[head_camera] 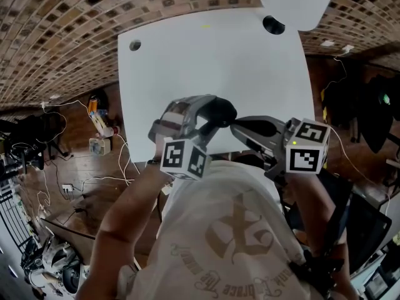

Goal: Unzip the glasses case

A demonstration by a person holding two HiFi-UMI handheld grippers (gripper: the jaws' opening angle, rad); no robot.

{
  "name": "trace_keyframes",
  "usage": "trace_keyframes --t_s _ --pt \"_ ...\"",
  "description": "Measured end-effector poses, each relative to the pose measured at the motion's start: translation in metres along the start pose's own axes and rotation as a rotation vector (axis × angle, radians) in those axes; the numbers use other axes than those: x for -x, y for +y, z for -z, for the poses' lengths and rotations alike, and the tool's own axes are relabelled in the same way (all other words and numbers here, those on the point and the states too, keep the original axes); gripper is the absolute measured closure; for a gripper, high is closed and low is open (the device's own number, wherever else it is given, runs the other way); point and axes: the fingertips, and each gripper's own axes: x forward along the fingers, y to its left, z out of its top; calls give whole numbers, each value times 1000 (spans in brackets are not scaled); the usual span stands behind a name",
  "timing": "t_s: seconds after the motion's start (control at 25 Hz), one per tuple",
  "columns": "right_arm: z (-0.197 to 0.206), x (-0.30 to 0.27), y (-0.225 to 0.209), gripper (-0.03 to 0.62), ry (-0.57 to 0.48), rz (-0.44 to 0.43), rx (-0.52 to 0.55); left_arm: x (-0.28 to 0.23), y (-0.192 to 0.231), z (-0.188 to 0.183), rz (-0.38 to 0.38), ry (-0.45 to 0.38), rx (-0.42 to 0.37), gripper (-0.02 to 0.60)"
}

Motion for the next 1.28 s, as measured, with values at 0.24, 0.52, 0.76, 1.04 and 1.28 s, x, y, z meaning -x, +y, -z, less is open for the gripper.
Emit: trace_keyframes --t_s 0.24,0.52,0.76,1.04,1.28 --pt "2 3 -7 588 18 13 7 4 0 7 27 32 -47 330" --pt "8 -8 0 588 56 -15 22 2 -11 9 77 17 -7 316" --pt "23 -19 -7 588 102 13 8 -5 -32 -1 118 -27 12 254" --pt "26 -20 -11 588 115 22 6 -7 -35 -3 138 -39 78 293" --pt "26 -12 -15 588 129 33 23 -5 -32 3 129 -27 40 318"
